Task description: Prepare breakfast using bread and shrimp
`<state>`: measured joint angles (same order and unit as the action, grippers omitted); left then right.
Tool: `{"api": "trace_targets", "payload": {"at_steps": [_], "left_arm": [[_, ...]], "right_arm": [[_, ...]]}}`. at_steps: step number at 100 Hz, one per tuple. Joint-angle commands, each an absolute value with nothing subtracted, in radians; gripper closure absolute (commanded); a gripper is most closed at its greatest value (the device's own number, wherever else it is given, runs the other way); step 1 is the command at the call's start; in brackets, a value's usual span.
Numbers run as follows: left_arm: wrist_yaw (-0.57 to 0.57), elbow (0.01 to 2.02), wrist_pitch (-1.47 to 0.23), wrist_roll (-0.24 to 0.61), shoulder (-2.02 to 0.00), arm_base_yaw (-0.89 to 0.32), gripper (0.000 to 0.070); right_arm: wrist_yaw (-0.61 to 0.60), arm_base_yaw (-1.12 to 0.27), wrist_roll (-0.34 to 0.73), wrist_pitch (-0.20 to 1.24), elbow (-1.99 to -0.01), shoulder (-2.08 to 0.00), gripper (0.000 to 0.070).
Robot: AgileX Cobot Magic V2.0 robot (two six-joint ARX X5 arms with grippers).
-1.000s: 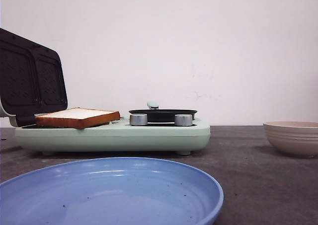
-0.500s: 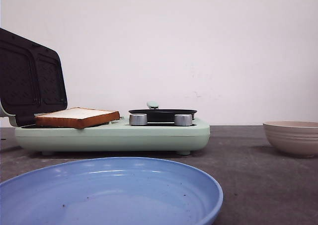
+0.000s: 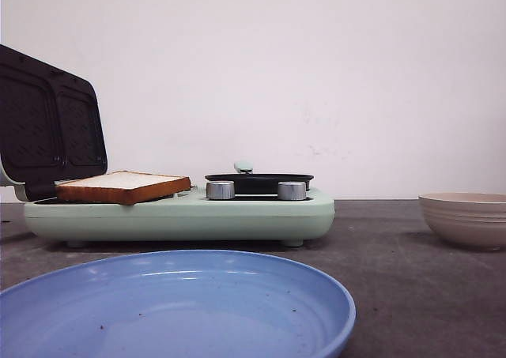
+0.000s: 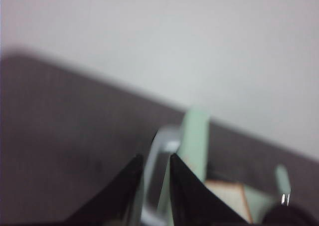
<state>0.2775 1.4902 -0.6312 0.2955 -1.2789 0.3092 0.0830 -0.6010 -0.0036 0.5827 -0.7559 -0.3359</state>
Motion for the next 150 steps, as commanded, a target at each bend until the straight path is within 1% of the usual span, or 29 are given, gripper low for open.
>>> {"api": "trace_targets", "payload": {"at_steps": [1,13,15,20,29,32,35,40,53,70,91,95,120,126,135,150], "left_arm": [[0.393,1.526,-0.68,0.338,-1.332,0.337,0.0682],[0.49,1.529,-0.743,0.373,-1.409,0.364,0.0655],[0.501,1.529,-0.75,0.373,-1.419,0.366,0.0639],[0.524,1.529,-0.76,0.372,-1.438,0.369,0.056],[0.532,1.529,-0.76,0.371,-1.472,0.368,0.0358],[0.532,1.529,-0.755,0.369,-1.483,0.368,0.0301],[0.532,1.529,-0.747,0.369,-1.494,0.368,0.0257],[0.533,1.529,-0.736,0.37,-1.509,0.368,0.022],[0.533,1.529,-0.707,0.373,-1.548,0.374,0.022],[0.544,1.529,-0.673,0.398,-1.602,0.378,0.0221],[0.653,1.529,-0.628,0.477,-1.665,0.376,0.0226],[0.658,1.529,-0.625,0.485,-1.672,0.373,0.0226],[0.658,1.529,-0.619,0.492,-1.684,0.358,0.0234],[0.658,1.529,-0.624,0.497,-1.684,0.352,0.0248],[0.66,1.529,-0.63,0.511,-1.684,0.339,0.0317],[0.659,1.529,-0.632,0.509,-1.684,0.318,0.0319]], "right_arm": [[0.087,-0.606,-0.01,0.569,-0.757,-0.337,0.0697],[0.087,-0.606,-0.007,0.569,-0.757,-0.337,0.0697],[0.087,-0.606,-0.006,0.569,-0.757,-0.337,0.0697],[0.087,-0.606,-0.001,0.569,-0.757,-0.337,0.0697],[0.087,-0.606,0.023,0.57,-0.757,-0.337,0.0697],[0.087,-0.606,0.031,0.57,-0.757,-0.337,0.0697],[0.087,-0.606,0.044,0.57,-0.757,-0.337,0.0697],[0.087,-0.606,0.061,0.57,-0.757,-0.337,0.0697],[0.087,-0.606,0.117,0.57,-0.757,-0.337,0.0697],[0.087,-0.606,0.144,0.587,-0.757,-0.337,0.0697],[0.087,-0.606,0.183,0.624,-0.757,-0.337,0.0697],[0.087,-0.606,0.185,0.625,-0.757,-0.337,0.0697],[0.088,-0.606,0.197,0.625,-0.757,-0.337,0.0697],[0.088,-0.606,0.199,0.625,-0.757,-0.337,0.0697],[0.088,-0.606,0.199,0.624,-0.757,-0.337,0.0697],[0.088,-0.606,0.199,0.624,-0.757,-0.337,0.0697]]}}
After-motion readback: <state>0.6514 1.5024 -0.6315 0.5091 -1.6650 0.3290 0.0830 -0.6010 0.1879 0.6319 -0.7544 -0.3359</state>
